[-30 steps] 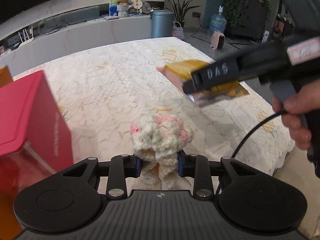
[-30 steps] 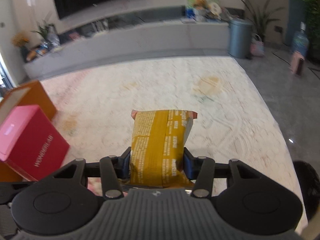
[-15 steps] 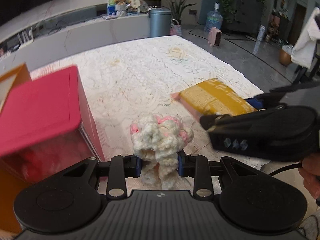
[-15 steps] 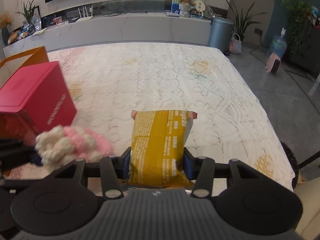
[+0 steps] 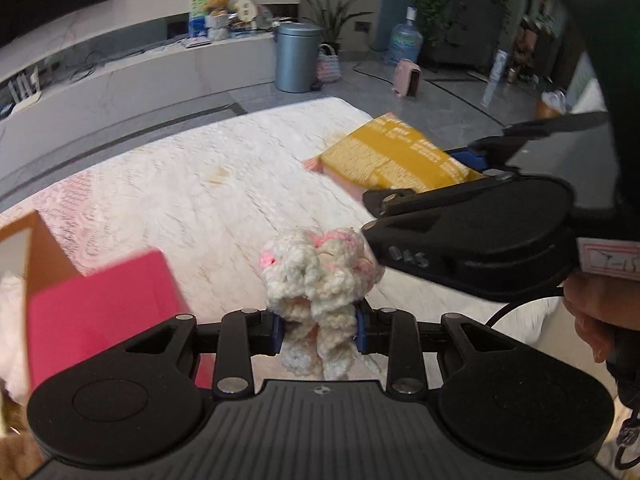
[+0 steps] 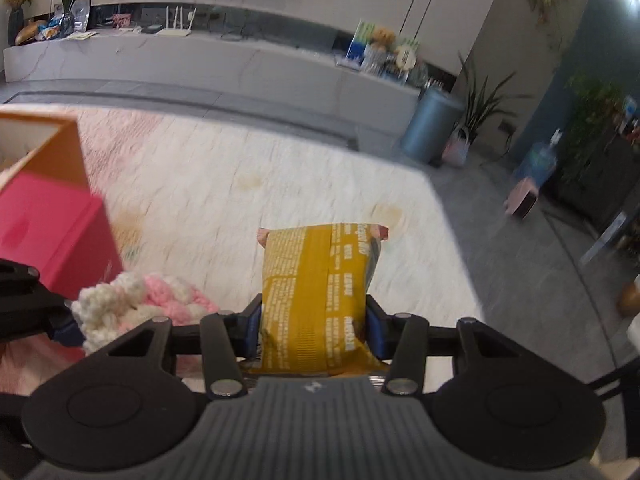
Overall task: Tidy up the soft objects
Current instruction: 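Carry the flower with the left gripper while the right carries the packet to the box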
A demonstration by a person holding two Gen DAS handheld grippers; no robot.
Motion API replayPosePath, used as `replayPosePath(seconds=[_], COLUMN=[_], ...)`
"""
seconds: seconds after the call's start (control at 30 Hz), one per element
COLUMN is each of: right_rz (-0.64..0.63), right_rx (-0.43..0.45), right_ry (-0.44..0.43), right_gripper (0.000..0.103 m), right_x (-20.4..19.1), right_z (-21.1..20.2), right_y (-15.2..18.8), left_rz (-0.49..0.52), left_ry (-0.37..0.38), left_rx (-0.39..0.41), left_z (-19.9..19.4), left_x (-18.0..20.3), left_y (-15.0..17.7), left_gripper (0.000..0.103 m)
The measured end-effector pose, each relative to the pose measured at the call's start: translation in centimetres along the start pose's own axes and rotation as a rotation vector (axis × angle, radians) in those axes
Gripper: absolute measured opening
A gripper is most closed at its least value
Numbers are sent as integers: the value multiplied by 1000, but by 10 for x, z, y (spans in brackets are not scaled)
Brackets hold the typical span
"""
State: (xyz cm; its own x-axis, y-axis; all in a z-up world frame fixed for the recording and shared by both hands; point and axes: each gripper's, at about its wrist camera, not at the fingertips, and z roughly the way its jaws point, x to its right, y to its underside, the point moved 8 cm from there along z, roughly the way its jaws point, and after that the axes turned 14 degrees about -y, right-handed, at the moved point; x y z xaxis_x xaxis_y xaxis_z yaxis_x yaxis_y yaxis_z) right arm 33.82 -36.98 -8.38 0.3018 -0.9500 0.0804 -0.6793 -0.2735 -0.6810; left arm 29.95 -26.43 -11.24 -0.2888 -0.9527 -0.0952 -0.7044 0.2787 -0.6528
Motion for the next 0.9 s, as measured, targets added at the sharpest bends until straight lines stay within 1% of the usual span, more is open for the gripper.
replayPosePath(seconds=[0.07,0.13,0.23,0.33,0.47,0.57,0.67,0.73,0.8,0.9], right_rz=[5,23,82,133,132,155,154,137,129,104], right_rx=[17,35,59,74,103,155,162,139,105,68], right_ry=[3,-1,-51,-114,-162,-222,-307,-356,-408,-466], right_gripper=[49,49,49,49,49,49,49,49,49,49], right_x=[0,-2,-16,-44,-97,-132,-167,-191,-215,-247], right_z=[-1,2,15,33,47,48,47,50,56,61], right_y=[-23,-46,-83,-115,-153,-173,-182,-181,-174,-161], left_rz=[-24,-52,-75,-114,-165,-209,-247,-272,-286,-286], left_ry=[-2,-32,-82,-165,-267,-321,-323,-325,-343,-341], left_rx=[1,4,26,60,87,121,148,153,151,143], left_z=[-4,-6,-9,-16,-27,-43,-59,-64,-64,-58], left_x=[-15,-34,-67,-109,-173,-220,-256,-277,-291,-299], left_y=[-13,-27,-46,-62,-71,-61,-40,-25,-10,12], left_gripper=[37,37,37,37,37,37,37,37,37,37])
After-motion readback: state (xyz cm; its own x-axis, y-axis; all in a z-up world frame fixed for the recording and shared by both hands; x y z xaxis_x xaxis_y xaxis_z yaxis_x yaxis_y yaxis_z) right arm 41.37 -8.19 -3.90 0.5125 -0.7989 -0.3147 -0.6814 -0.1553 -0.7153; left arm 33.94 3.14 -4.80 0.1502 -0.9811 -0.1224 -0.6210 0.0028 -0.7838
